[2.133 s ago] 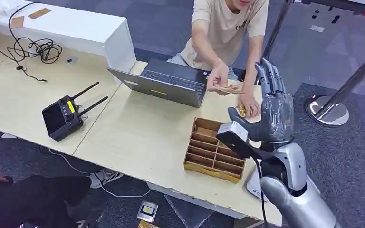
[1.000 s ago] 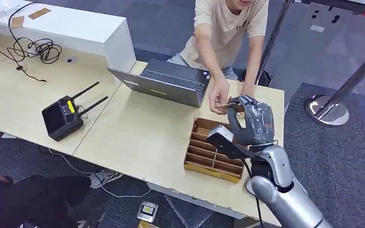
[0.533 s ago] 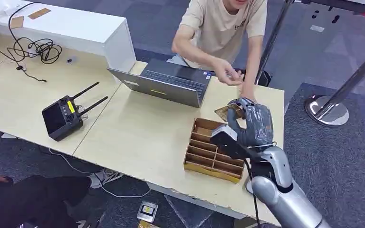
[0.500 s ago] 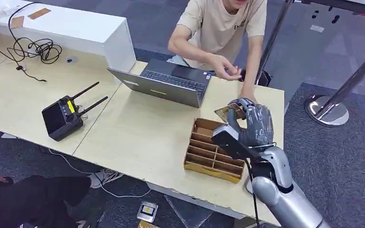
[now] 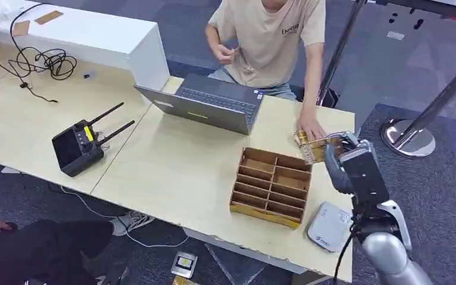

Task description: Pass the card to the sensor for recognition and then transmit it.

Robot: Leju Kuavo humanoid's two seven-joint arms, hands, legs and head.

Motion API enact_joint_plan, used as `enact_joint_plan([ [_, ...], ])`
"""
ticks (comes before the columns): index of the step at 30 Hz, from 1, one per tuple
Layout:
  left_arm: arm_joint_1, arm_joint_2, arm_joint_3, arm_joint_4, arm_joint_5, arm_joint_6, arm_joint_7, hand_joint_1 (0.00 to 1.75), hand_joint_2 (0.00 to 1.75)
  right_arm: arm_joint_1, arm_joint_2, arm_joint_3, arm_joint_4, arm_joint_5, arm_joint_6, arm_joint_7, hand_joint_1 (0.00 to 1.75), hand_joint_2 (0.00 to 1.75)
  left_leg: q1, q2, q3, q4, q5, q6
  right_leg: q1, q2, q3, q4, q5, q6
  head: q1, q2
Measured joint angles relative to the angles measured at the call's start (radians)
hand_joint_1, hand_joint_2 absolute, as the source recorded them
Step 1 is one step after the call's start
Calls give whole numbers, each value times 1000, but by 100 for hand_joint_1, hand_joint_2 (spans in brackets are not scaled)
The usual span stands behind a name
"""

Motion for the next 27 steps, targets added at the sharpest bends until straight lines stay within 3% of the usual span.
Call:
enact_joint_plan([
  [7, 0, 0, 0, 0, 10, 3, 3, 0, 0, 64, -67, -109, -45, 7, 14, 44, 175, 175, 0, 0, 0, 0, 0, 0, 0, 0, 0, 0, 1, 0, 0, 0],
  [14, 0, 0, 2, 0, 18, 3, 2, 0, 0, 94, -112, -157, -37, -29, 101, 82, 175, 175, 0, 0, 0, 0, 0, 0, 0, 0, 0, 0, 1, 0, 0, 0],
  [19, -2, -1, 2, 0, 21, 3, -3, 0, 0, 133, -118, -179, -21, -183, 158, -8, 175, 175, 0, 0, 0, 0, 0, 0, 0, 0, 0, 0, 1, 0, 0, 0],
  [27, -3, -1, 5, 0, 30, 12, 1, 0, 0, 175, -118, -205, 60, -236, 172, -65, 175, 175, 0, 0, 0, 0, 0, 0, 0, 0, 0, 0, 1, 0, 0, 0],
])
